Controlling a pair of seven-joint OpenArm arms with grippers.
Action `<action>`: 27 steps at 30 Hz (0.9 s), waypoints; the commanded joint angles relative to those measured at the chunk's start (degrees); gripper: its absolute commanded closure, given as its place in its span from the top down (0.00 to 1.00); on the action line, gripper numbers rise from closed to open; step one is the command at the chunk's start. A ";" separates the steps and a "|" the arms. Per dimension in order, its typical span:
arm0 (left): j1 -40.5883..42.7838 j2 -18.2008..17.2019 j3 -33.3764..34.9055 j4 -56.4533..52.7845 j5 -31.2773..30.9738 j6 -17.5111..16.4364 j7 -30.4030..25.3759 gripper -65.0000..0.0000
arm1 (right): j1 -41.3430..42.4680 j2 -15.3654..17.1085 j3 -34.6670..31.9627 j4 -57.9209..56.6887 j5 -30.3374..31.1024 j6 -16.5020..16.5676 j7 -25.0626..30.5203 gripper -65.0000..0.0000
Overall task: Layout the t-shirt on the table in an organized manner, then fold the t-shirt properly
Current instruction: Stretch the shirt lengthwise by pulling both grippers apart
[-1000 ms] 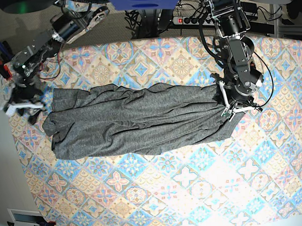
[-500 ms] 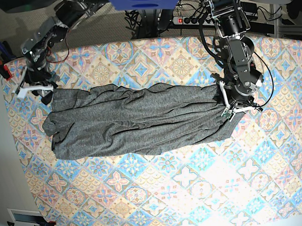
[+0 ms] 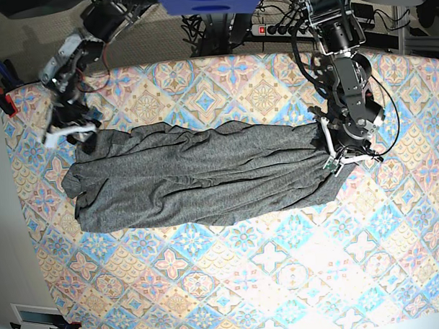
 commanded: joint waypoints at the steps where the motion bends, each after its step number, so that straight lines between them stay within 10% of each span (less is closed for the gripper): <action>1: -0.59 -0.70 -0.19 0.86 0.75 0.47 0.48 0.29 | 0.48 0.42 -0.72 0.49 0.89 0.54 0.45 0.51; 11: -0.50 -0.79 -0.19 0.51 0.84 0.47 0.48 0.29 | 0.48 -0.54 -2.92 0.49 0.63 0.54 0.54 0.50; 20: 0.73 -0.79 3.07 -9.86 0.84 0.47 -4.70 0.18 | 0.22 -0.46 -2.92 0.49 0.45 0.54 0.54 0.00; 27: 0.64 -3.25 0.78 -17.86 3.21 0.47 -6.46 0.09 | 0.31 -0.46 0.07 0.49 0.45 0.45 0.54 0.00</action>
